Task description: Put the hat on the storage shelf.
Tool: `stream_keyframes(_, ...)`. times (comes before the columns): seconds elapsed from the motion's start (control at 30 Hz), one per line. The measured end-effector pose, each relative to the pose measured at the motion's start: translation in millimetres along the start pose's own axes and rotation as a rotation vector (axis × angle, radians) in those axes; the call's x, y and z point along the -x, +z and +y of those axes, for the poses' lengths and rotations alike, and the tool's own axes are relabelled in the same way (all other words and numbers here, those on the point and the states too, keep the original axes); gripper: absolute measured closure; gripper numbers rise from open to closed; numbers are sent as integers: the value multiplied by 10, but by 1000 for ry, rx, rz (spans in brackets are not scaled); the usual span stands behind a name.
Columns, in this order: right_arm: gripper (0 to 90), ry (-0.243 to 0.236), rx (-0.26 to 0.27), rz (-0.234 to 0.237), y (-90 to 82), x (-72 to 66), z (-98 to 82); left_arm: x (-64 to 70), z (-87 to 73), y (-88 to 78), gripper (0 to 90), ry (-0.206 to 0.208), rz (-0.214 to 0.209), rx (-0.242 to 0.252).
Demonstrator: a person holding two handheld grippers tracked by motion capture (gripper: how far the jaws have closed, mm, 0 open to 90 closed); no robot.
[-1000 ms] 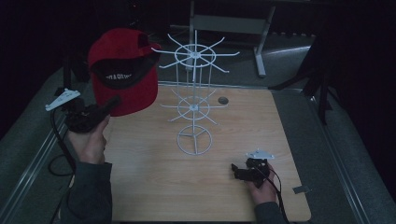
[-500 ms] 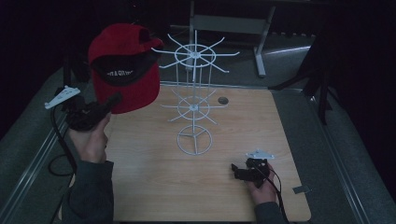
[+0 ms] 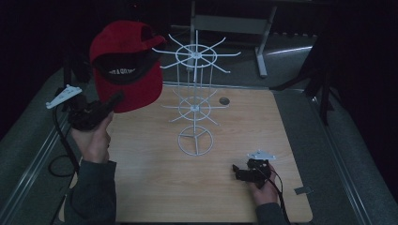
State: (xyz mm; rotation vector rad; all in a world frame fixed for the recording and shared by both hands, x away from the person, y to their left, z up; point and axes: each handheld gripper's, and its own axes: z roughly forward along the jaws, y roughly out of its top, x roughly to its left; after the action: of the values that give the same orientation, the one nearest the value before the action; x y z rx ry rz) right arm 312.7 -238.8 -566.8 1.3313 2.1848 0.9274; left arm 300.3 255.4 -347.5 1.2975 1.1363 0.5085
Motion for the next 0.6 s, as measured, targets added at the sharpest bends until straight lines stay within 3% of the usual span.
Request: stream_keyframes(0.6,134,0,0,1,0,-1,0,54,17,-11,855,6,-24,22)
